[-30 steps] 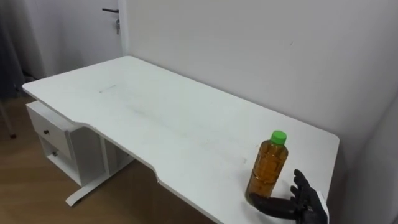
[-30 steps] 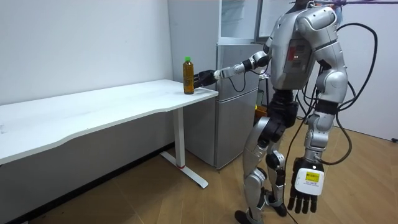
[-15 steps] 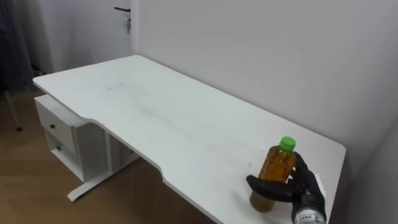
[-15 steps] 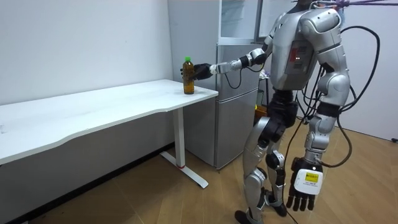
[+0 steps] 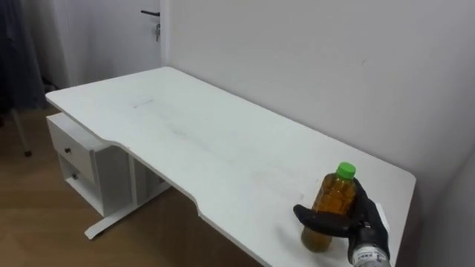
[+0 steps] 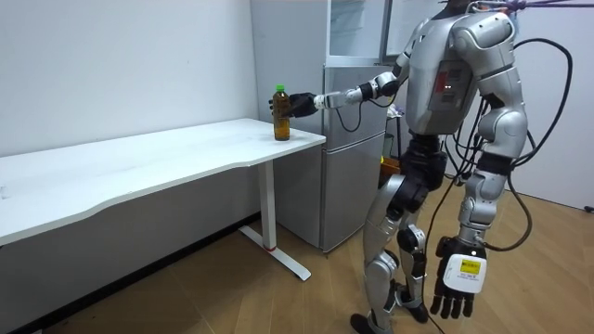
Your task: Put the bottle in the upper fridge
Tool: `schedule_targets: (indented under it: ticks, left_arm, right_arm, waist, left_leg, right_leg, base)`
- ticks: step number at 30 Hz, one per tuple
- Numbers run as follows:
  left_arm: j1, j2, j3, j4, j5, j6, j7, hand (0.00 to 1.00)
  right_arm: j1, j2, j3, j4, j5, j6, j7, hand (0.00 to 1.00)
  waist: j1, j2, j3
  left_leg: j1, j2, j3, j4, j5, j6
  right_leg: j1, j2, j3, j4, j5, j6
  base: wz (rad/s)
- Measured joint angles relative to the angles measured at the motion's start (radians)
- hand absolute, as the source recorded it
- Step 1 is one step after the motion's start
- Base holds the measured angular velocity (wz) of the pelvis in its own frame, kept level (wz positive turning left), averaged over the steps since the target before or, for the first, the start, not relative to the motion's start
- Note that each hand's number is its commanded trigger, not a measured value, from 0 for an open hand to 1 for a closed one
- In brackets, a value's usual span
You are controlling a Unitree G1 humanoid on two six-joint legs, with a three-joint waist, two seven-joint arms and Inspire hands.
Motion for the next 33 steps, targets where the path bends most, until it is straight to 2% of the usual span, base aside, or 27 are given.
schedule_targets:
  ticks: [1, 2, 3, 4, 13, 27, 33]
  left_arm:
    - [0.000, 0.001, 0.000, 0.000, 0.000, 0.000, -0.001, 0.00]
    - [0.000, 0.001, 0.000, 0.000, 0.000, 0.000, -0.001, 0.00]
    - [0.000, 0.001, 0.000, 0.001, 0.000, 0.000, -0.001, 0.00]
    - [0.000, 0.001, -0.001, 0.001, 0.000, 0.000, -0.002, 0.00]
    - [-0.001, 0.017, -0.005, 0.020, -0.041, -0.010, -0.014, 0.00]
    - [-0.002, 0.020, -0.002, 0.042, -0.040, -0.009, -0.020, 0.00]
    - [-0.002, 0.020, 0.000, 0.041, -0.039, -0.010, -0.018, 0.00]
  right_arm:
    - [0.000, 0.000, 0.000, 0.001, 0.000, 0.000, 0.001, 0.18]
    - [0.000, 0.000, 0.000, 0.002, 0.000, 0.000, 0.001, 0.42]
    - [0.000, 0.000, 0.000, 0.002, 0.000, 0.000, 0.002, 0.83]
    - [0.000, 0.000, 0.000, 0.004, 0.000, 0.000, 0.004, 1.00]
    - [-0.002, -0.006, 0.028, 0.113, 0.012, -0.004, 0.080, 1.00]
    - [-0.003, -0.009, 0.033, 0.133, 0.079, -0.008, 0.157, 1.00]
    - [-0.003, -0.012, 0.031, 0.123, 0.116, 0.002, 0.197, 1.00]
  waist:
    - [0.001, 0.000, -0.0001]
    - [0.002, 0.000, -0.0001]
    - [0.002, -0.001, 0.0002]
    - [0.002, -0.001, 0.0007]
    - [0.005, -0.003, 0.0049]
    - [0.007, -0.004, 0.0056]
    - [0.005, -0.004, 0.0060]
  left_leg:
    - [0.000, 0.000, 0.000, 0.000, 0.000, 0.000]
    - [0.000, 0.000, 0.000, -0.001, 0.000, 0.000]
    - [0.000, 0.000, -0.001, -0.001, 0.000, 0.000]
    - [0.000, 0.000, -0.001, -0.001, 0.000, 0.000]
    - [-0.003, 0.000, -0.002, -0.002, 0.000, 0.000]
    - [-0.009, 0.000, 0.000, -0.002, 0.000, 0.000]
    - [-0.005, 0.002, 0.008, -0.005, 0.000, 0.000]
  right_leg:
    - [0.000, 0.000, 0.000, 0.000, 0.000, 0.000]
    - [0.000, 0.000, 0.000, 0.000, 0.000, 0.000]
    - [0.000, 0.000, 0.000, 0.000, 0.000, 0.000]
    - [0.000, 0.000, 0.000, 0.000, 0.000, 0.000]
    - [-0.002, 0.001, 0.000, 0.000, 0.000, 0.000]
    - [-0.004, 0.003, 0.002, -0.010, 0.000, 0.000]
    - [-0.018, 0.004, 0.021, -0.012, 0.000, 0.000]
  base:
    - [0.00]
    - [0.00]
    - [0.00]
    - [0.00]
    - [0.00]
    - [0.00]
    - [-0.05]
